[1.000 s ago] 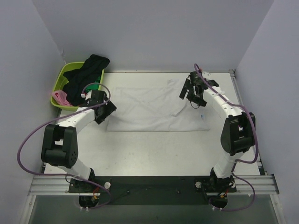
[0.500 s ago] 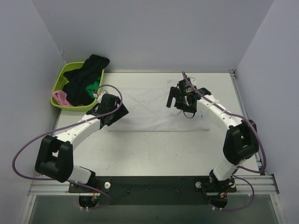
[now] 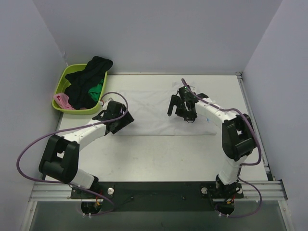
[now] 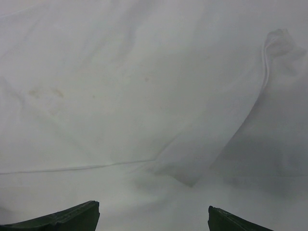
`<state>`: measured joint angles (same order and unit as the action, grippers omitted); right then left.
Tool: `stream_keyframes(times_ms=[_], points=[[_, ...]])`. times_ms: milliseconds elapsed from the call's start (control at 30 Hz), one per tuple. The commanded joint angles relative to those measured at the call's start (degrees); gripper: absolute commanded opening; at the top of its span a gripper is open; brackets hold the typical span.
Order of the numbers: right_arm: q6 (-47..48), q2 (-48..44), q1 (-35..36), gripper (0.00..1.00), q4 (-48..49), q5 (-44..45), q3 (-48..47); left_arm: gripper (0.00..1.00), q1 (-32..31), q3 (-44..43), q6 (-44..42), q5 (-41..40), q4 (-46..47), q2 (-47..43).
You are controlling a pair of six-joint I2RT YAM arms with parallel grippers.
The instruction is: Fold and stack the t-shirts
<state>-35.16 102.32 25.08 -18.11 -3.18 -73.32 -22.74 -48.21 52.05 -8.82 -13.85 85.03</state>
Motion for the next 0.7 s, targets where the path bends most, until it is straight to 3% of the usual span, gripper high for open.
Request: stream_keyframes(times_ms=[0, 667], points=[[-0.62, 2.0, 0.06, 0.96, 0.88, -0.51, -1.56, 0.96, -0.2, 0.13, -0.2, -0.49, 2.51, -0.04], [0.88, 12.1, -1.96, 0.96, 1.67, -0.77, -12.1, 0.97, -0.11, -0.93, -2.04, -2.69, 0.49, 0.92]])
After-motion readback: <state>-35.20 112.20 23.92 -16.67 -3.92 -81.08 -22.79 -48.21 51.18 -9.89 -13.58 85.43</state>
